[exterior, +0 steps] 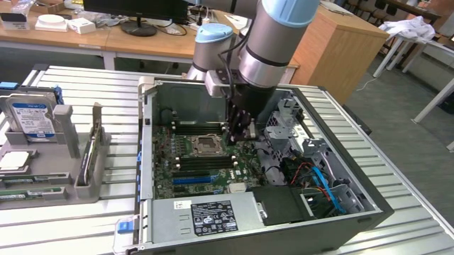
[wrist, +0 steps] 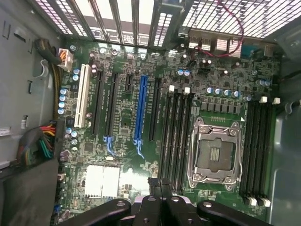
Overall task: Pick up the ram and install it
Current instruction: 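Press down the ram until it locks into place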
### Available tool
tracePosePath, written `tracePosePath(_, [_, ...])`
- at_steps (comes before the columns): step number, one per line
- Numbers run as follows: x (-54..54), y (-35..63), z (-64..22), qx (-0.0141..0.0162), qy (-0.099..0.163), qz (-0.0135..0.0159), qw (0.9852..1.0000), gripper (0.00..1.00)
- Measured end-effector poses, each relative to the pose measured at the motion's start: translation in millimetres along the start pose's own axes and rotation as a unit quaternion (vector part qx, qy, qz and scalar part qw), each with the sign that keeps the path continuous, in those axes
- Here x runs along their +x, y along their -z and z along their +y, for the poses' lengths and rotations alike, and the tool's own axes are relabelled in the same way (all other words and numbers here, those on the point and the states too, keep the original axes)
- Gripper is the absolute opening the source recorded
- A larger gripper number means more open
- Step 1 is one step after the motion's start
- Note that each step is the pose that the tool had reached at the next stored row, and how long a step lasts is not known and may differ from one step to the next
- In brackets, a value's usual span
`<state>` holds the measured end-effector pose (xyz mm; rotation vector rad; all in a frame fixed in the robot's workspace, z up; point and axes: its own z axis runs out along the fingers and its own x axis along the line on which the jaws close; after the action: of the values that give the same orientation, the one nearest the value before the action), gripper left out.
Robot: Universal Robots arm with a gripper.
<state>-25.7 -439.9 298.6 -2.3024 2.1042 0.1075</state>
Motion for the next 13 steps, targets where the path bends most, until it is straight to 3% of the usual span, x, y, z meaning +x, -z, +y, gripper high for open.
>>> tracePosePath(8, [1.2, -13.7, -0.5, 0.0, 0.0, 0.0, 1.0, 0.1])
tracePosePath(13, [1.2, -13.7, -0.5, 0.0, 0.0, 0.0, 1.0, 0.1])
